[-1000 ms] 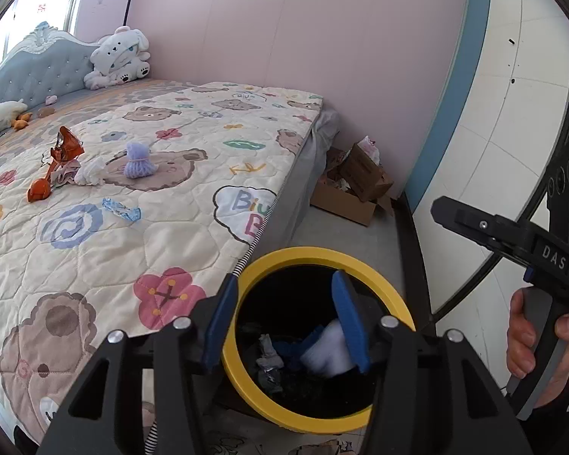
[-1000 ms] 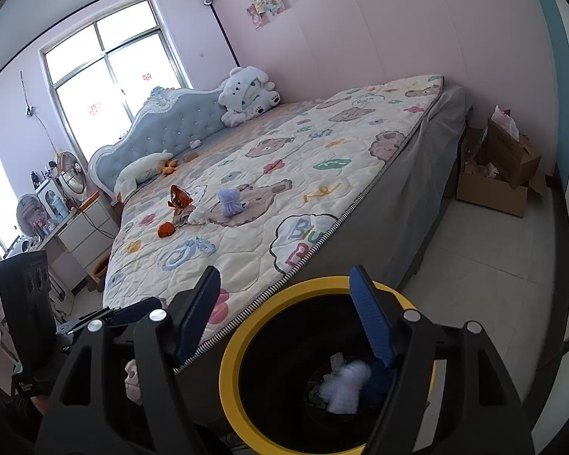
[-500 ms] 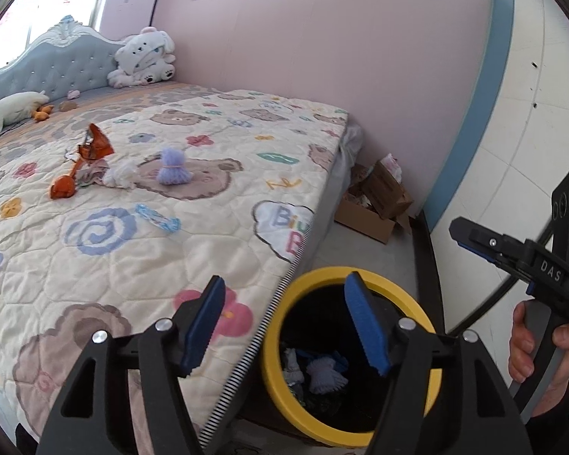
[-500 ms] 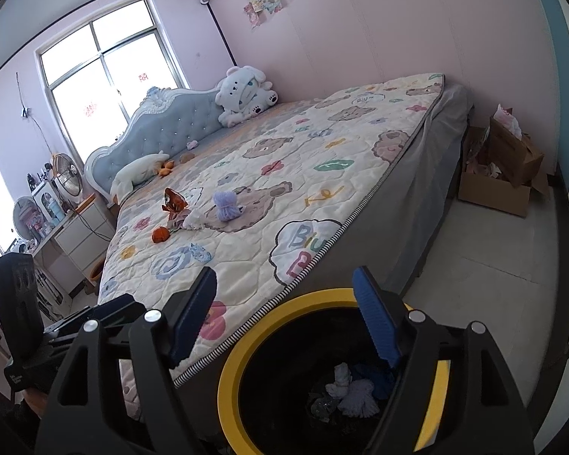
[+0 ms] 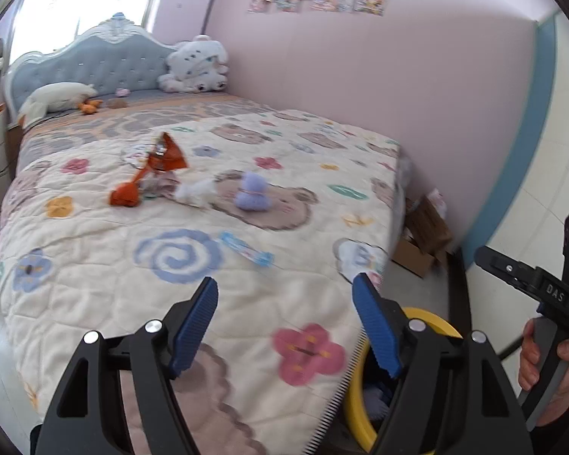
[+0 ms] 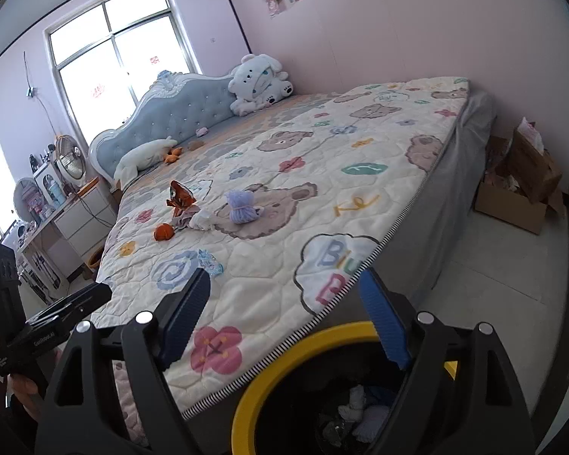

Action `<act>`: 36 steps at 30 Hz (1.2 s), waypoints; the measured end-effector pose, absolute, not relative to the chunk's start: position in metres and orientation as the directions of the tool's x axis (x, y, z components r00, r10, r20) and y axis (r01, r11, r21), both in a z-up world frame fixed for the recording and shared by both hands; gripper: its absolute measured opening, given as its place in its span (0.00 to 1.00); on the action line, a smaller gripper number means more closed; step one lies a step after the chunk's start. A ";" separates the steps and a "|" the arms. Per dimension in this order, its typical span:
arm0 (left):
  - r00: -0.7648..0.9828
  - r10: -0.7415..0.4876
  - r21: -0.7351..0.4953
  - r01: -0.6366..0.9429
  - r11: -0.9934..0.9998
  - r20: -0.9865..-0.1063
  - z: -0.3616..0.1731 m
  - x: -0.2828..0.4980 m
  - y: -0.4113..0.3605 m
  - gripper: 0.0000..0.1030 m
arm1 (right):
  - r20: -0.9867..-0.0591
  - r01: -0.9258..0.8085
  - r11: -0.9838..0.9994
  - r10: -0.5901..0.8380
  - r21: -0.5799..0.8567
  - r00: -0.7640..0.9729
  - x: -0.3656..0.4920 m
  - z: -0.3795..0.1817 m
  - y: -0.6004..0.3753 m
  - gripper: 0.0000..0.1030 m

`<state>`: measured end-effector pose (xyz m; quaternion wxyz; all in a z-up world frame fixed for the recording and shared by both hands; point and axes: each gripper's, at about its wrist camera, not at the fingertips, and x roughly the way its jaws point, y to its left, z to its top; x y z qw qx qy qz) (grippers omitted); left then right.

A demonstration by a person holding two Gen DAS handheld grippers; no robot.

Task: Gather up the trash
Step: 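Move the left tool to the orange item while the right tool approaches another lavender net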

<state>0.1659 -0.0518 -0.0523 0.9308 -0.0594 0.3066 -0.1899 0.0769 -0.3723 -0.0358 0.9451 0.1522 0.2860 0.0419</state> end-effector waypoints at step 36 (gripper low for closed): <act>0.724 -0.095 -0.148 -0.010 0.989 -0.683 -0.106 0.402 0.086 0.70 | -0.651 -0.149 0.962 0.264 0.228 0.712 0.359 -0.095 -0.239 0.77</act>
